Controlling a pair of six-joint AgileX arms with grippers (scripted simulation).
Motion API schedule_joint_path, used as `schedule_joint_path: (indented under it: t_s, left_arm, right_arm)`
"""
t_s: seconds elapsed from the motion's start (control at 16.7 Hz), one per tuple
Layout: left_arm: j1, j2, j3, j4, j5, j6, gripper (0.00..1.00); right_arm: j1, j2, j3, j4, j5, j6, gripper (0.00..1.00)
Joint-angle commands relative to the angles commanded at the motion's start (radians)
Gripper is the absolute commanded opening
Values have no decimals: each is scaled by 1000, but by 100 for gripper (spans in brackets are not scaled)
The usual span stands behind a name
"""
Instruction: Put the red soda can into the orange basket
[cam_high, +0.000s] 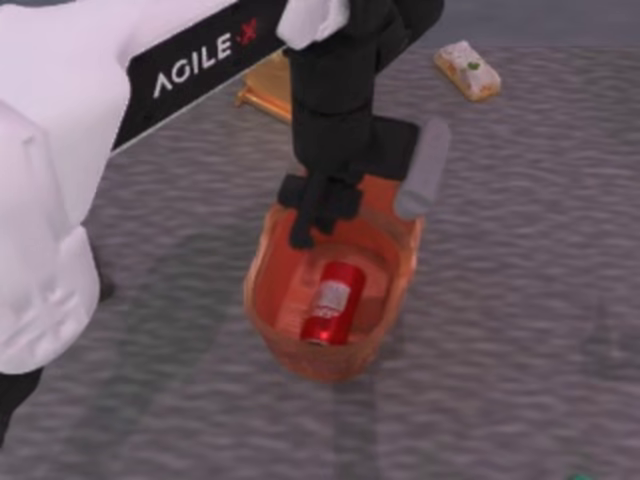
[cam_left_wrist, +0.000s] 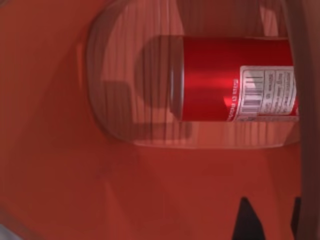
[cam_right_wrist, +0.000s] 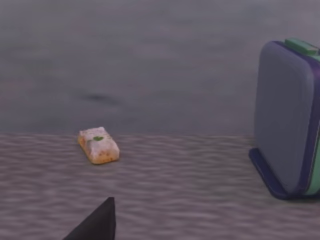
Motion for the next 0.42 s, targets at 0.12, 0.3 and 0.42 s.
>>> schedule_joint_path:
  t_s: [0.12,0.3,0.42]
  left_arm:
    - [17,-1,57,-58,-1,9,0]
    - [43,-6,151,-158,0,25,0]
    - [51,-9,171,-179,0,29,0]
  right_arm:
    - [0,0,0,0,0,0,100]
    - [0,0,0,0,0,0,100]
    - [0,0,0,0,0,0,100]
